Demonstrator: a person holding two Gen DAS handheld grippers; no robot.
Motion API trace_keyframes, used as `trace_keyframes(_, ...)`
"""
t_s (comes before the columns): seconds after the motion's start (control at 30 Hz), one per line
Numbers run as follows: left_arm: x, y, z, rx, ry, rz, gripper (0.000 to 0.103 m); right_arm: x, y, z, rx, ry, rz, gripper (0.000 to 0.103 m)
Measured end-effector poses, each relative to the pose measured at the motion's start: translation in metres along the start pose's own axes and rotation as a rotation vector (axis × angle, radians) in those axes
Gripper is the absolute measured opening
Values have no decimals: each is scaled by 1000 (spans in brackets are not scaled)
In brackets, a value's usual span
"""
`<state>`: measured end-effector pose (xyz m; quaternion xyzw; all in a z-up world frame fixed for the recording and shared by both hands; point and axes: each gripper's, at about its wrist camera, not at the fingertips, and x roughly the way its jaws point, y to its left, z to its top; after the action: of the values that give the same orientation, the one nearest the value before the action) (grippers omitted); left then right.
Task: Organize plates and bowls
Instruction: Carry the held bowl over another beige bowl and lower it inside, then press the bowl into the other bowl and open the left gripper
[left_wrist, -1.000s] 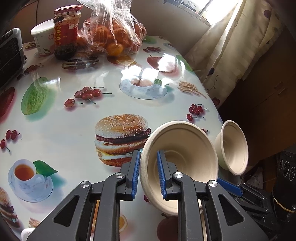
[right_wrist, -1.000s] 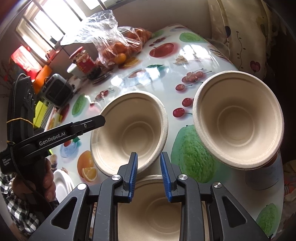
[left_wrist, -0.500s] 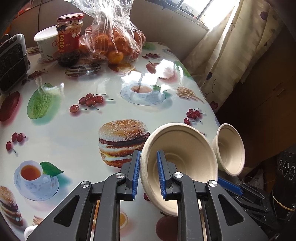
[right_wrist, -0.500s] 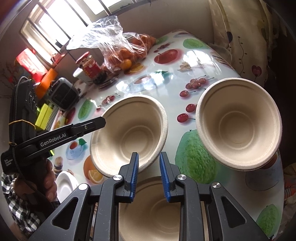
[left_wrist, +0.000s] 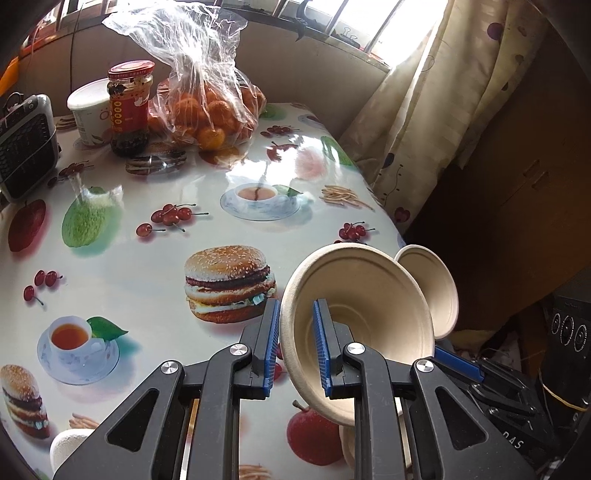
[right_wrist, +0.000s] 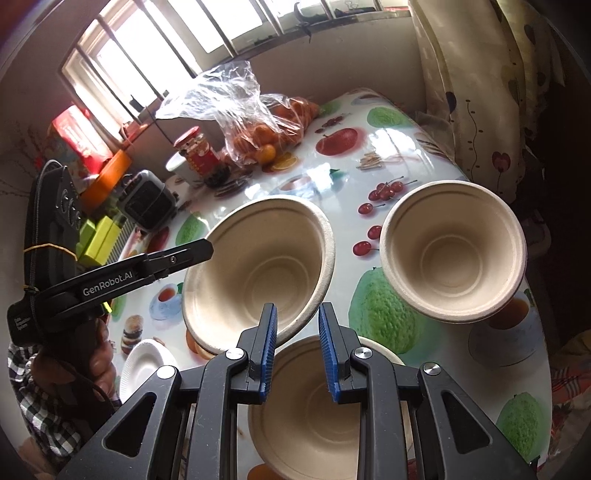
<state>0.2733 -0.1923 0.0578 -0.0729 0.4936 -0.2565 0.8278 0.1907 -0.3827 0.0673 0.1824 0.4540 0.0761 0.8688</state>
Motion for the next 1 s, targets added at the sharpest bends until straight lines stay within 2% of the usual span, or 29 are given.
trace_keyframes(0.6, -10, -44, -38, 75, 27, -46, 19, -52, -15, -40, 11, -44, -36, 23)
trace_keyframes(1.0, 0, -56, -62, 105, 72, -49, 19, -64, -26, -67, 34, -48, -49, 24)
